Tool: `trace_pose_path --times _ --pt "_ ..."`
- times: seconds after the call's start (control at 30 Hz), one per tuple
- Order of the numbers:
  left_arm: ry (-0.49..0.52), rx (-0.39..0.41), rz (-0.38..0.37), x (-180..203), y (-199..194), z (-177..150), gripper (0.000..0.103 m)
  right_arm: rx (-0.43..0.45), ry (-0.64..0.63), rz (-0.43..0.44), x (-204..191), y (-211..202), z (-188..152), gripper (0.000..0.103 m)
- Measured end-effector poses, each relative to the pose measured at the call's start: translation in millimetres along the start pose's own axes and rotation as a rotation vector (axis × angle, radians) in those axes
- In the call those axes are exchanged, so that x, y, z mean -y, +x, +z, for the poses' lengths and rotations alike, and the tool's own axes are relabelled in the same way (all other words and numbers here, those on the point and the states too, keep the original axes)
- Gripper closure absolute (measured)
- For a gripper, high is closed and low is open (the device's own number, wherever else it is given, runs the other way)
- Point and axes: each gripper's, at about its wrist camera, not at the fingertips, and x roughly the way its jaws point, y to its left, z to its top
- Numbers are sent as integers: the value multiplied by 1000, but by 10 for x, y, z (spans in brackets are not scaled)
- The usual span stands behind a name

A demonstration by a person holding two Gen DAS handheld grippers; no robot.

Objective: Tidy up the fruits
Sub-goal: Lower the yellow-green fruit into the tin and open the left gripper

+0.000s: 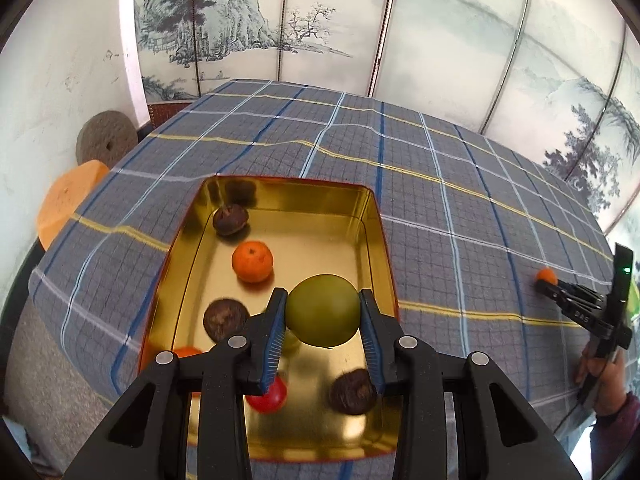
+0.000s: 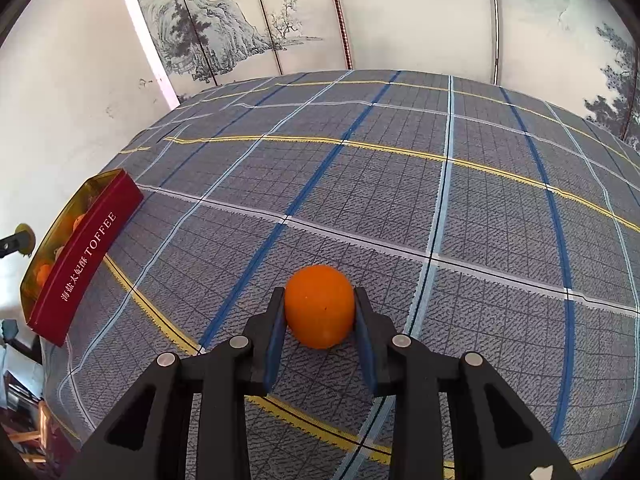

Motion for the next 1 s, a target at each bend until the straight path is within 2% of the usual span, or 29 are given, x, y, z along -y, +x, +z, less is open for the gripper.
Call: trace_pose_path --times 0.67,1.0 --pt "96 -29 88 83 554 352 66 0 0 2 0 3 4 73" --pt "101 -49 127 43 756 471 65 -1 0 2 2 2 6 73"
